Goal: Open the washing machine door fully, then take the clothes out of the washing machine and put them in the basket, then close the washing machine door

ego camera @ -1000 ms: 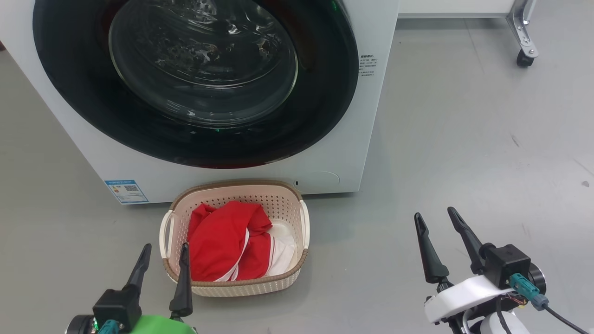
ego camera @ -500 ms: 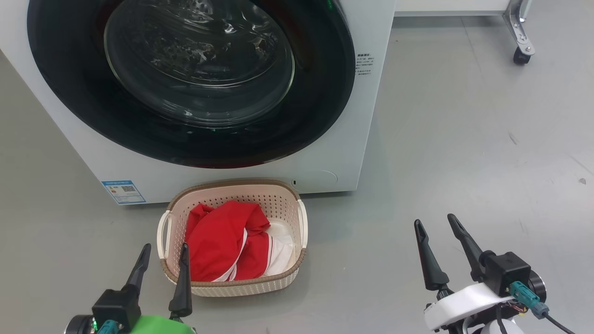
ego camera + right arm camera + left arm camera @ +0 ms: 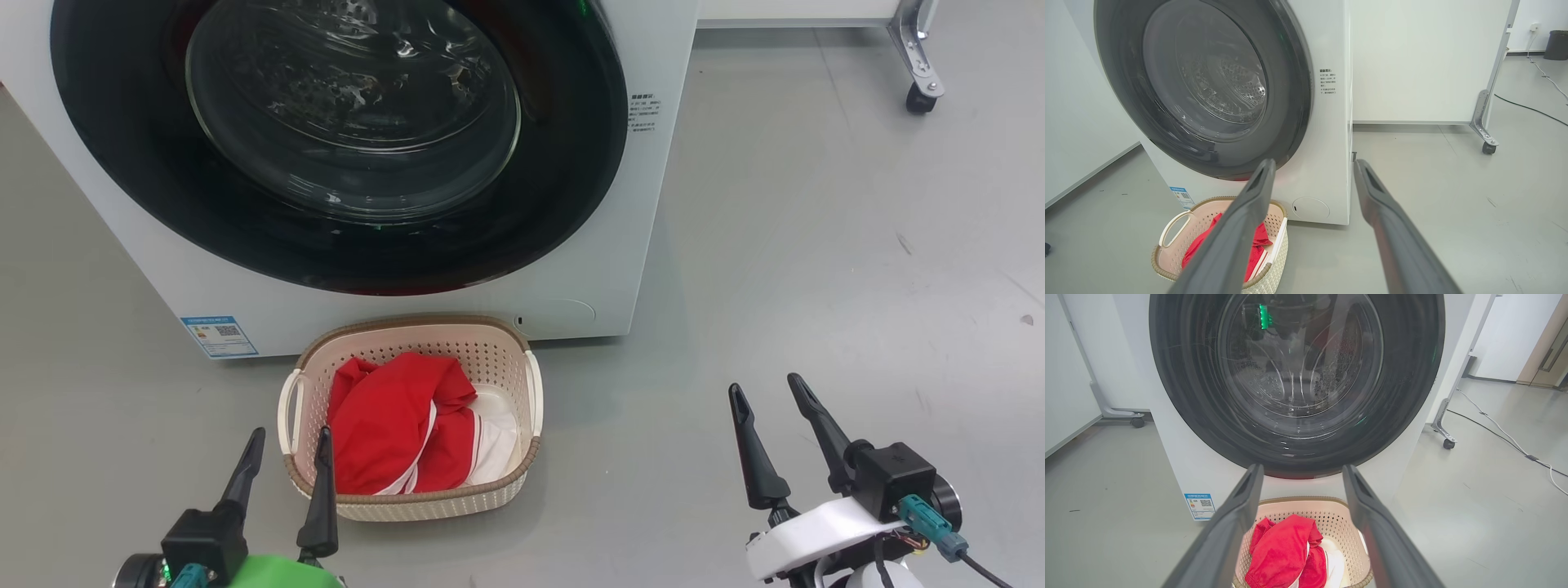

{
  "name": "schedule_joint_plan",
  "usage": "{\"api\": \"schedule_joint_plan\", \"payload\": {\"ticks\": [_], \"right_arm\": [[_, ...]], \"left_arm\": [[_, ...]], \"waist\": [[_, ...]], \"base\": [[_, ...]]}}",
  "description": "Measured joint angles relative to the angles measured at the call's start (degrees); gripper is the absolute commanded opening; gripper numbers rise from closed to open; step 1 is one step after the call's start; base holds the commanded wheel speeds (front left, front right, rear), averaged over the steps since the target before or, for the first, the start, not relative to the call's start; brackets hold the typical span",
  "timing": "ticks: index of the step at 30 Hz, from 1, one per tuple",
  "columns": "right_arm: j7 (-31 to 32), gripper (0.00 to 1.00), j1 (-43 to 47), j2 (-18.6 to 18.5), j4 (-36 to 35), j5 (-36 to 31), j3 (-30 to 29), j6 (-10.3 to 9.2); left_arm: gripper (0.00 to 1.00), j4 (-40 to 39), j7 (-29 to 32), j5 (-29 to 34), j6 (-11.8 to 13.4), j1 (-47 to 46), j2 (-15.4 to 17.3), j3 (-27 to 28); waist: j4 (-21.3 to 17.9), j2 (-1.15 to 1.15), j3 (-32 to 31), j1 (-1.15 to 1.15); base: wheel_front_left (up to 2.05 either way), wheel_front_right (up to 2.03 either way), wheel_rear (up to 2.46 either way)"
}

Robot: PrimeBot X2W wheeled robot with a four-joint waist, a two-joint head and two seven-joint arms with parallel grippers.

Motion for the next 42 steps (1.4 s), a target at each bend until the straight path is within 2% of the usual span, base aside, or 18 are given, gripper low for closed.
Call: {"api": "schedule_joint_plan", "payload": {"ticks": [5,6,16,42], "right_arm": [[0.0,1.00,0.1,0.0,-0.1,0.5,-0.1,-0.01],[0.0,0.00,0.2,0.0,-0.1,0.6,-0.2,-0.01],[0.1,0.00,2.5,0.6,3.5,1.0,0.1,0.08],[3.4,0.00,3.0,0.2,1.7,22.2,-2.8,0.16]], "left_arm": [[1.00,-0.2,0.2,0.0,0.0,0.0,0.0,-0.2],[0.00,-0.2,0.2,0.0,0.0,0.0,0.0,-0.2],[0.00,3.7,0.3,-0.7,-0.3,0.8,-1.0,-0.6],[0.00,3.2,3.8,-20.4,-2.4,0.8,-1.0,2.2]], "waist": [[0.1,0.00,0.0,0.00],[0.2,0.00,0.0,0.00],[0.2,0.00,0.0,0.00],[0.4,0.00,-1.0,0.00]], "base": [[0.00,0.00,0.00],[0.00,0.00,0.00],[0.00,0.00,0.00],[0.00,0.00,0.00]]}}
